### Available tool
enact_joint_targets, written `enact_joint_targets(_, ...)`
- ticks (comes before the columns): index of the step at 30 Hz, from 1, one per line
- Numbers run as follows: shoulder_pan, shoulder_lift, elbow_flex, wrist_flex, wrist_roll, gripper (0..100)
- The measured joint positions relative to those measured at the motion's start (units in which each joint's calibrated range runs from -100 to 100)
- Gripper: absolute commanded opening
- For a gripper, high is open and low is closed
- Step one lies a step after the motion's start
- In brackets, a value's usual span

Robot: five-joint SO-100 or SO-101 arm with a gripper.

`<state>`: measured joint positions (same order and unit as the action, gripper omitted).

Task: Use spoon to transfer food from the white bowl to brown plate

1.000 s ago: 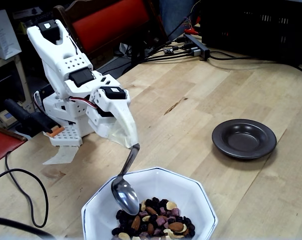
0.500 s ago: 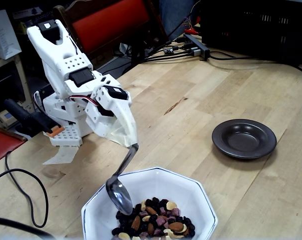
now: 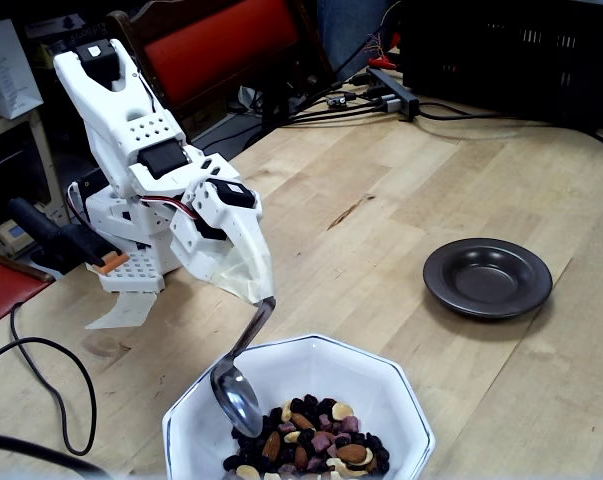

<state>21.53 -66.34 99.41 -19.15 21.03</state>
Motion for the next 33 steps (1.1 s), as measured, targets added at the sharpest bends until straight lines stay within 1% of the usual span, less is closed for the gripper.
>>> enact_joint_targets(19,0.0,0.0,0.0,0.0,0.0,4)
enact_joint_targets(25,0.0,0.09,-3.45,0.0,0.0,4)
enact_joint_targets(33,0.0,5.15,-7.74,5.78,0.0,4)
